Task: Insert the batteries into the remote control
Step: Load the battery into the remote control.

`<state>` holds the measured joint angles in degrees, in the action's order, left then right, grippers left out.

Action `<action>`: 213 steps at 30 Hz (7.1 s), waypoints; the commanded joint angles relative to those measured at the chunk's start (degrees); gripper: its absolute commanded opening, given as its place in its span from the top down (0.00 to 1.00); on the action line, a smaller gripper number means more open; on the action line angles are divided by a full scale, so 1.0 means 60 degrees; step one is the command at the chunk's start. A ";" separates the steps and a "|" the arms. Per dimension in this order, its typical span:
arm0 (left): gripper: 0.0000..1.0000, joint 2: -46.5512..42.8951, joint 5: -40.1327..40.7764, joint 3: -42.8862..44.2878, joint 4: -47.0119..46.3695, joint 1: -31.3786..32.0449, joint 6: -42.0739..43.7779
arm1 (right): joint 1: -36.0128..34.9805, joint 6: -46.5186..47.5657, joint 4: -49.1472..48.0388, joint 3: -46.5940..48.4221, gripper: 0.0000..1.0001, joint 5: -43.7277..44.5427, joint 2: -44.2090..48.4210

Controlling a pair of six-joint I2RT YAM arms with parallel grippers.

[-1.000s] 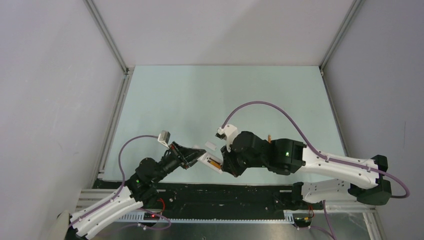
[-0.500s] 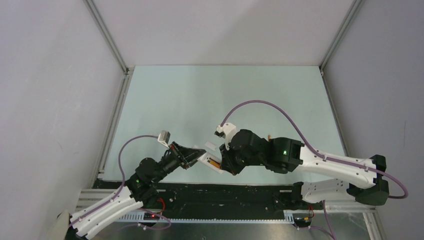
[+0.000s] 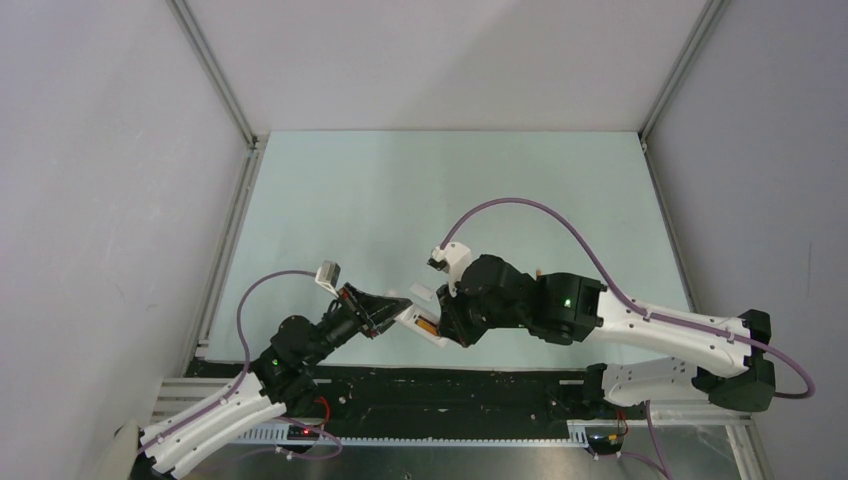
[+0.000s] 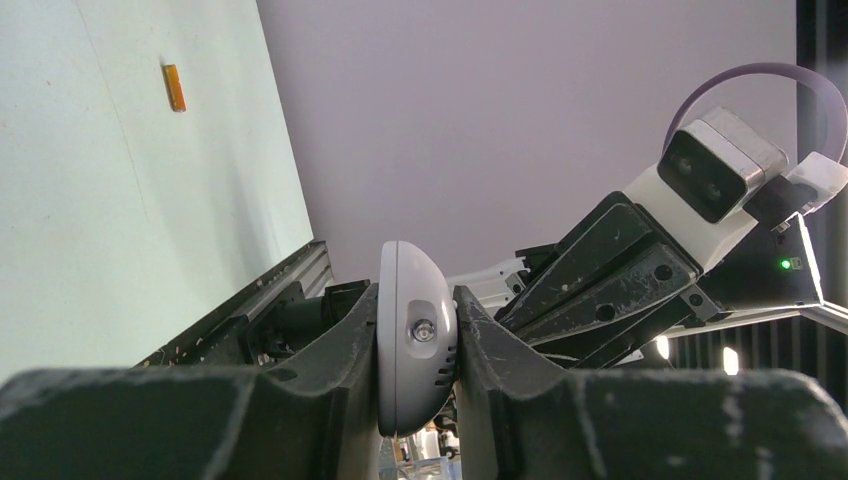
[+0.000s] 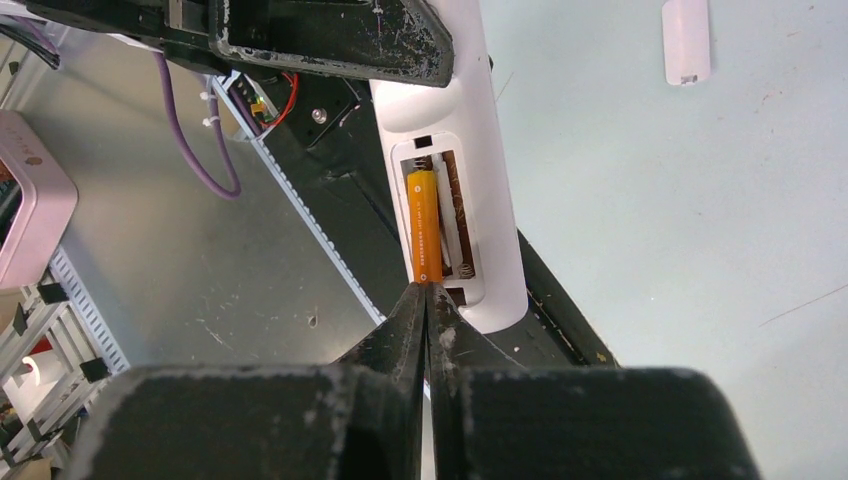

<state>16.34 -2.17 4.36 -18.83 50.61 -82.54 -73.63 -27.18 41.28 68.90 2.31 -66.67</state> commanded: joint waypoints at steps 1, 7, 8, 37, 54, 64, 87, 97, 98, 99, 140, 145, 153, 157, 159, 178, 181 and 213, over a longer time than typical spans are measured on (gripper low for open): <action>1.00 -0.0123 -0.0125 0.0359 -0.0445 -0.0005 -0.0078 | 0.0068 0.0093 -0.0385 0.0046 0.95 -0.0071 -0.0048; 1.00 -0.0117 -0.0122 0.0370 -0.0450 -0.0010 -0.0074 | 0.0099 0.0116 -0.0446 0.0048 0.95 -0.0083 -0.0080; 1.00 -0.0109 -0.0128 0.0371 -0.0450 -0.0011 -0.0065 | 0.0109 0.0120 -0.0488 0.0046 0.95 -0.0097 -0.0090; 1.00 -0.0103 -0.0128 0.0338 -0.0436 -0.0010 -0.0092 | 0.0220 0.0047 -0.0613 0.0045 0.89 0.0839 0.0382; 1.00 -0.0096 -0.0101 0.0322 -0.0443 -0.0004 -0.0084 | -0.0234 -0.0426 -0.0129 -0.0663 0.92 0.0588 0.1012; 1.00 -0.0123 -0.0078 0.0311 -0.0439 -0.0004 -0.0085 | -0.0289 -0.0375 -0.0529 -0.0703 0.92 0.0190 0.0833; 1.00 -0.0138 -0.0066 0.0315 -0.0438 -0.0005 -0.0071 | -0.0323 -0.0412 -0.0895 -0.0702 0.92 0.0089 0.0533; 1.00 -0.0137 -0.0067 0.0301 -0.0438 -0.0012 -0.0072 | -0.0362 -0.0430 -0.0750 -0.0702 0.92 0.0239 0.0528; 1.00 -0.0147 -0.0064 0.0310 -0.0447 -0.0005 -0.0075 | -0.0368 -0.0413 -0.0746 -0.0702 0.92 0.0251 0.0512; 1.00 -0.0160 -0.0070 0.0304 -0.0442 -0.0008 -0.0073 | -0.0362 -0.0410 -0.0732 -0.0703 0.92 0.0256 0.0510; 1.00 -0.0135 -0.0035 0.0282 -0.0447 -0.0008 0.0039 | -0.0318 0.0199 -0.1175 -0.0695 0.89 -0.1264 0.0391; 1.00 -0.0151 -0.0034 0.0270 -0.0450 -0.0012 0.0040 | -0.0425 0.0218 -0.1116 -0.0694 0.90 -0.1119 0.0577; 1.00 -0.0193 -0.0033 0.0269 -0.0449 -0.0011 0.0031 | -0.0374 -0.0165 -0.0369 -0.0703 0.91 0.0788 0.1117; 1.00 -0.0191 -0.0032 0.0277 -0.0447 -0.0003 0.0029 | -0.0326 -0.0251 -0.0402 -0.0699 0.93 0.0841 0.1114; 1.00 -0.0202 -0.0020 0.0283 -0.0450 -0.0002 0.0029 | -0.0325 -0.0255 -0.0459 -0.0702 0.93 0.0778 0.1033; 1.00 -0.0203 -0.0013 0.0282 -0.0447 -0.0008 0.0022 | -0.0266 -0.0174 -0.0759 -0.0703 0.93 0.0617 0.0672; 1.00 -0.0217 -0.0004 0.0296 -0.0446 -0.0006 0.0021 | -0.0236 -0.0156 -0.0819 -0.0703 0.93 0.0636 0.0676; 1.00 -0.0197 -0.0007 0.0352 -0.0440 -0.0007 0.0035 | -0.0120 -0.0117 -0.1064 -0.0702 0.92 0.0403 0.0522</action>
<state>15.57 -2.13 4.36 -18.76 50.61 -82.50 -74.50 -28.01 37.34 64.51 4.67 -63.24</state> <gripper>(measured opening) 0.300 0.078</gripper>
